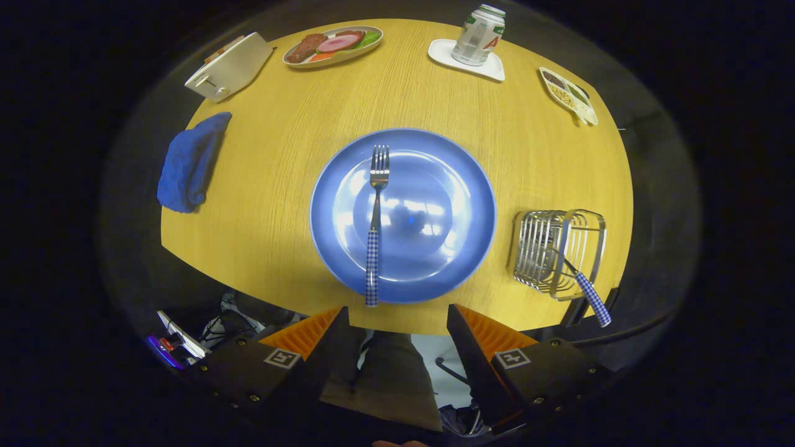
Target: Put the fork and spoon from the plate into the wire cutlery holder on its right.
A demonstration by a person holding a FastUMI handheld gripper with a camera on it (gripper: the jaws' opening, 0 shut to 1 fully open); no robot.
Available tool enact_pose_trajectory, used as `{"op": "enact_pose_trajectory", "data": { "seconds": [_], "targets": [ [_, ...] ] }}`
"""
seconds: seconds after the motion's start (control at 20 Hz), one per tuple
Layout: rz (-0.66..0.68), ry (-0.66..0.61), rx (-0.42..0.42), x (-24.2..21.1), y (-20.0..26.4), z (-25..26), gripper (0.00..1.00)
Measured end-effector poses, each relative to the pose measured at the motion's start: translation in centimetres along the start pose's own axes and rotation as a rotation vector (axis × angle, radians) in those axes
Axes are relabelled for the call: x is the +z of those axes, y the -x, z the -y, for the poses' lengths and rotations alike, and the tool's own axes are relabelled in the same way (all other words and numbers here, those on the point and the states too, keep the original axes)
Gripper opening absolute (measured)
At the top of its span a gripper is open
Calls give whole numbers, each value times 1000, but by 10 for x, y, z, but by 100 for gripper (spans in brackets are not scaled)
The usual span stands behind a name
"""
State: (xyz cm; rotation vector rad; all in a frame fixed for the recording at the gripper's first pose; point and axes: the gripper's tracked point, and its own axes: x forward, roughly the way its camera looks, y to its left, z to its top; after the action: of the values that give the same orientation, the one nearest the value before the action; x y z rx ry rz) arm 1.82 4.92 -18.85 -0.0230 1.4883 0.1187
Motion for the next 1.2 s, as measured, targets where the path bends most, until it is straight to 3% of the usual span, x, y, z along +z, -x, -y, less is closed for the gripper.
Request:
{"op": "enact_pose_trajectory", "data": {
  "seconds": [0.25,0.9,1.0,1.2],
  "targets": [
    [-93,8,-6,4,-24,-3,98],
    [-82,-79,35,22,-39,-10,98],
    [-86,-91,45,21,-44,-12,72],
    [-92,-105,47,21,-52,-13,69]
  ]
}}
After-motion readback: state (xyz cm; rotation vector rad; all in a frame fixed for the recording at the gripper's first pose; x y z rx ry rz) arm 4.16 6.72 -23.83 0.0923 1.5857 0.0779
